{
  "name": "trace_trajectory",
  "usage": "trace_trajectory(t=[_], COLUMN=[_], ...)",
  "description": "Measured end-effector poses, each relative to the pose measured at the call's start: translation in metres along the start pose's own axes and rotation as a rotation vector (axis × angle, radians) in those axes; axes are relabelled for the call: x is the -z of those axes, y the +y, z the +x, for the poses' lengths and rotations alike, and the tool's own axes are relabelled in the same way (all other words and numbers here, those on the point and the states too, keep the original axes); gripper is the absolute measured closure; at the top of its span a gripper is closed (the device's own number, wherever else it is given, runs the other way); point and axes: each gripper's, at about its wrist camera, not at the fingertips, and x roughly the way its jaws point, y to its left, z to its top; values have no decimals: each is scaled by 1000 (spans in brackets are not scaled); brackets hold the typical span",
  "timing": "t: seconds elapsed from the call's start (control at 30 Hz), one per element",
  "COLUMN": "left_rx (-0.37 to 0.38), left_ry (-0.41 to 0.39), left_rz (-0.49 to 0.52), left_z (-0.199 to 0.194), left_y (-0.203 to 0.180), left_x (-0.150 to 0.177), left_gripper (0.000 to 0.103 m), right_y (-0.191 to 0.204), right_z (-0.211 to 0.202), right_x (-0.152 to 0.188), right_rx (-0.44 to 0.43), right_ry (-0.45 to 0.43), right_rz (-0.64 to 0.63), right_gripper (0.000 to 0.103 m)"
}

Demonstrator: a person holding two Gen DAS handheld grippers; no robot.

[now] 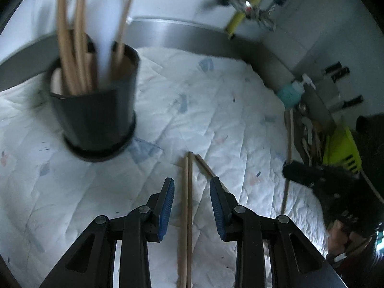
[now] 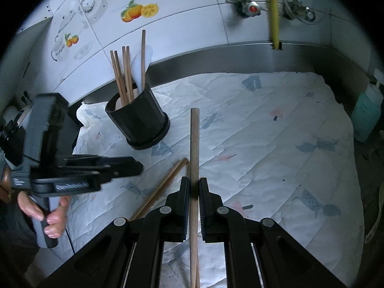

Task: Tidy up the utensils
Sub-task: 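Lower the left gripper onto a chopstick and close on it while the right gripper holds its chopstick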

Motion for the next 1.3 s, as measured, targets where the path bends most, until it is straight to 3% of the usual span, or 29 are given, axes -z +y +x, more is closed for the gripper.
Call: trace_trajectory(t=[0.2,0.5,1.07,1.3], left_rx=[-44,-68,-110,-101], left_ry=[55,77,89,93], left_rz=[23,72,127,157], left_z=[34,59,71,76], left_y=[7,6,-4,-15], left_x=[0,0,1,2], left_gripper=[70,74,81,91], right_y=[-2,0,3,2], right_z=[-4,-3,-6,-9], right_x=[0,0,-2,-1], right_rx=[2,8,8,10], right_ry=[-10,-13,-21,-26], right_rz=[18,27,30,39], right_gripper=[93,93,93,93])
